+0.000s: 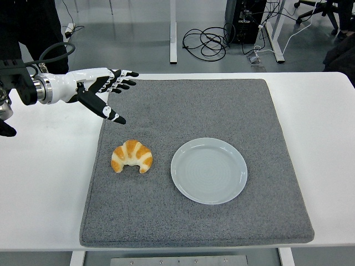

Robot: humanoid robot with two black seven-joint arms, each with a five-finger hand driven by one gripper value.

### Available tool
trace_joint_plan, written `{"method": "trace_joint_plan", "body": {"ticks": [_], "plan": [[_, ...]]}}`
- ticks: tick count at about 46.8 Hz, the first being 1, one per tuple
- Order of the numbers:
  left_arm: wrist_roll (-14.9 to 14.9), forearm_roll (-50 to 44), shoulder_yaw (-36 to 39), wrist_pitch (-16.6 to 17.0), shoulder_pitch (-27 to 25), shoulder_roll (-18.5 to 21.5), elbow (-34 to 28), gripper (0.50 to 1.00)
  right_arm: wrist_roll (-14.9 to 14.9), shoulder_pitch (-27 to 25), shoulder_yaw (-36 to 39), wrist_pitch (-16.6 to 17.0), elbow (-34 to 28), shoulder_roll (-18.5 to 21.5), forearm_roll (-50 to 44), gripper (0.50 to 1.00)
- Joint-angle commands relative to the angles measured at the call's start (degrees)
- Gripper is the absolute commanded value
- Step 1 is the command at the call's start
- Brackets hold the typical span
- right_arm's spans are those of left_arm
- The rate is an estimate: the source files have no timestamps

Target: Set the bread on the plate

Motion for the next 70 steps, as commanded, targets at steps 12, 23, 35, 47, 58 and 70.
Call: {"method": "trace_joint_plan", "body": {"ticks": [12,23,35,47,58,70], "plan": [[-0.4,9.6,-0.1,-1.2,-2.4,3.2,-3.4,0.974,0.0,0.0,0.0,0.0,0.0,0.0,0.0,1.0],[-0.5,13.3,0.2,-1.2,-2.5,5.0,-7.2,0.963,0.0,0.0,0.0,0.0,0.0,0.0,0.0,1.0],[-0.4,18.0,0.5,-2.4,-2.1,5.7,-9.3,0.977,0.0,0.0,-0.1,0.0,0.0,0.0,0.0,1.0],[-0.4,25.4,1.4,-1.9,0.0,4.9,-9.3,0.971,0.0,0.0,0.0,0.0,0.0,0.0,0.0,1.0],[-0.4,29.9,1.4,-1.8,3.5,3.3,-9.3,0.969,0.0,0.0,0.0,0.0,0.0,0.0,0.0,1.0],[-0.4,33.9,1.5,2.8,6.5,-1.1,-9.2,0.963,0.0,0.0,-0.1,0.0,0.0,0.0,0.0,1.0]]}}
